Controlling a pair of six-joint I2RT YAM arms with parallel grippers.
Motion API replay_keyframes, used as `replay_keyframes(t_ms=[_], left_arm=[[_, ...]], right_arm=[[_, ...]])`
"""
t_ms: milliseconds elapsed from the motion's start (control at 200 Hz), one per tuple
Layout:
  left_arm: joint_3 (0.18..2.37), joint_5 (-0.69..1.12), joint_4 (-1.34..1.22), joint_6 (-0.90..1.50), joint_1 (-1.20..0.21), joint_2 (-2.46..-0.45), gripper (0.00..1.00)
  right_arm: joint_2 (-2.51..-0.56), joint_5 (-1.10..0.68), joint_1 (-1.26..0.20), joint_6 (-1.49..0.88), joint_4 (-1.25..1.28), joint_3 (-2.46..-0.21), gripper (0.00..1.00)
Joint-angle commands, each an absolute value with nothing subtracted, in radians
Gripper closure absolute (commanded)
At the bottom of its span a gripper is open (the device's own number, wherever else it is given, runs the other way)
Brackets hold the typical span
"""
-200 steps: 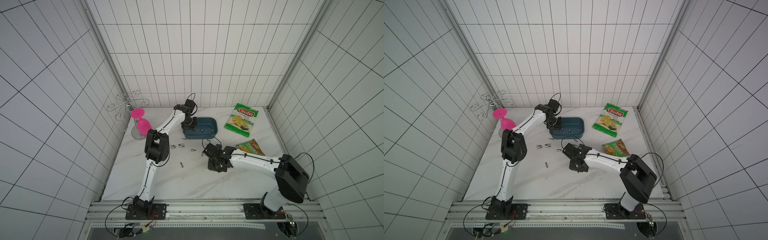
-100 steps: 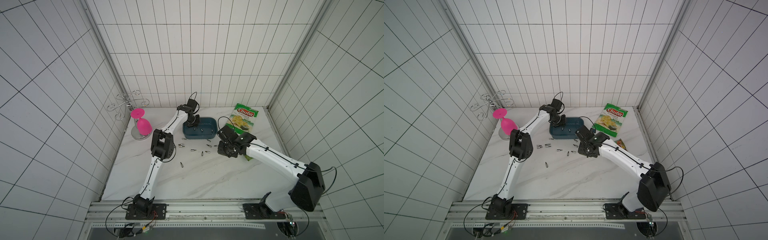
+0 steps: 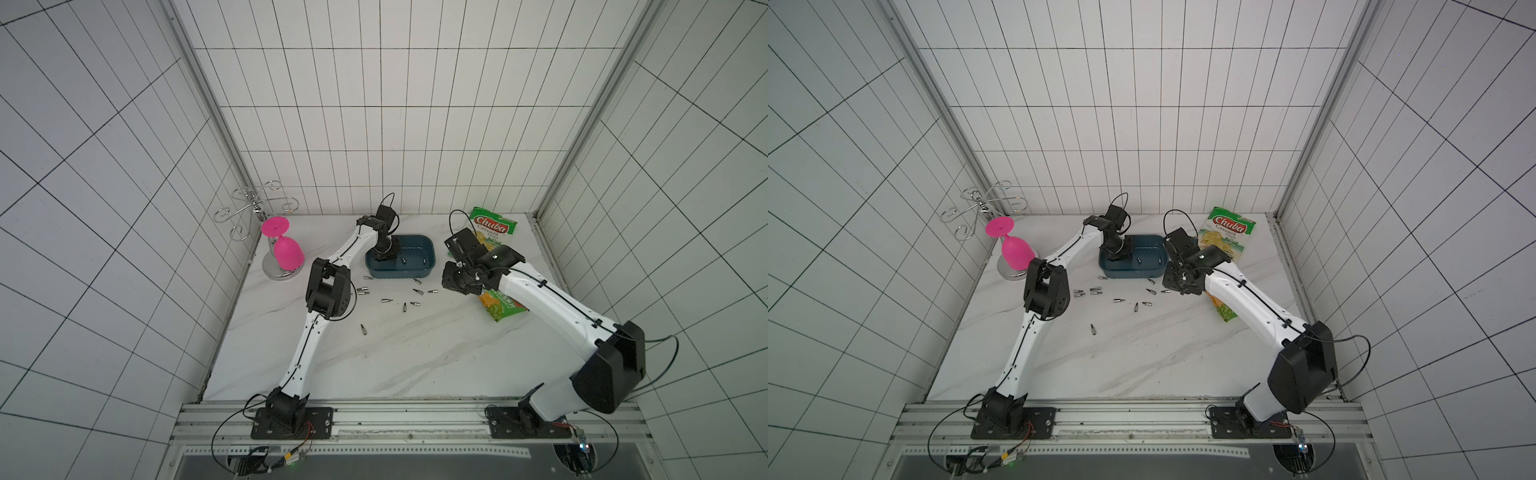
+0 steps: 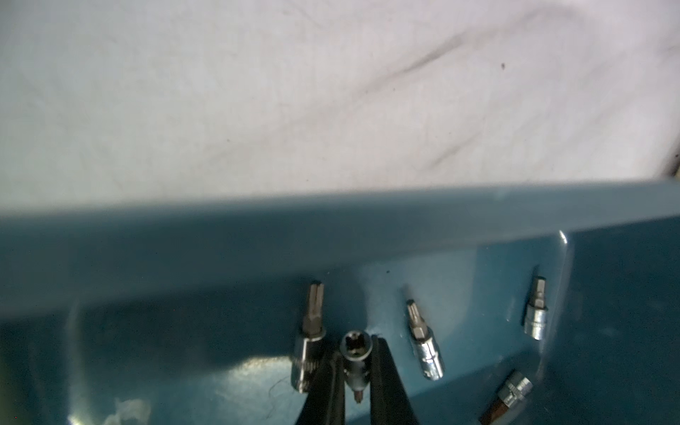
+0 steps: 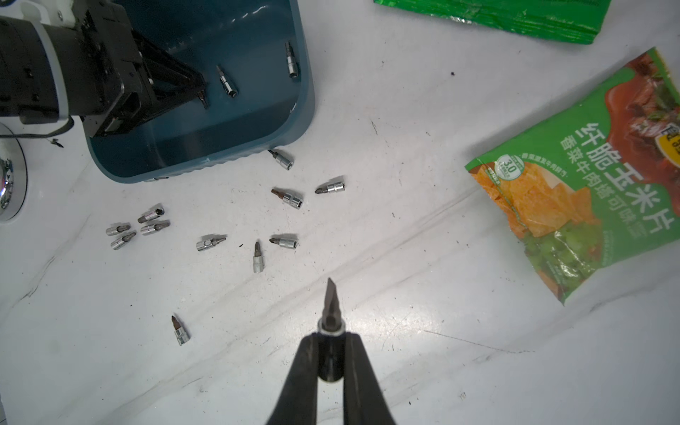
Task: Put the bit on the desktop into the storage box
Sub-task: Pick up the screwdriver bit from the center of the board, then place the screwdriver bit in the storage box.
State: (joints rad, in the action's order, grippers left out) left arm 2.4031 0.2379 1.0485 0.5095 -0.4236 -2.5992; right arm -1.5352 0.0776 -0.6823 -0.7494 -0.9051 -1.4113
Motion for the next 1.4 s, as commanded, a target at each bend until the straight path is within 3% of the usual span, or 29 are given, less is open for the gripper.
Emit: replay_keyframes(t_ms=[0, 220, 505, 725, 975, 1394], left_arm=[[2.416, 0.242, 1.031, 0.51, -0.423, -2.611, 1.0], [2.413, 0.236, 1.048, 0.503, -0.423, -2.611, 1.0], [2.41, 0.236, 1.047, 0.504, -0.42, -2.593, 0.73], [2.41, 0.279, 1.03, 0.536, -0.4, -2.543, 0.73], [2.388, 0.267, 1.064, 0.536, -0.348, -2.348, 0.68], [1.871, 0.184, 1.111, 0.494, -0.29, -1.982, 0.66]], right_arm=[[-1.571, 0.065, -0.661, -0.696, -0.925, -1.475, 1.0], [-1.631, 0.045, -0.638, -0.646, -0.932, -1.555, 1.0], [-1.619, 0.025, -0.634, -0.639, -0.901, -1.499, 1.0], [-1.634, 0.017, -0.625, -0.619, -0.872, -1.479, 1.0], [-1.774, 0.003, -0.587, -0.499, -0.868, -1.594, 1.0], [-2.137, -0.018, -0.577, -0.31, -0.931, -2.015, 1.0]])
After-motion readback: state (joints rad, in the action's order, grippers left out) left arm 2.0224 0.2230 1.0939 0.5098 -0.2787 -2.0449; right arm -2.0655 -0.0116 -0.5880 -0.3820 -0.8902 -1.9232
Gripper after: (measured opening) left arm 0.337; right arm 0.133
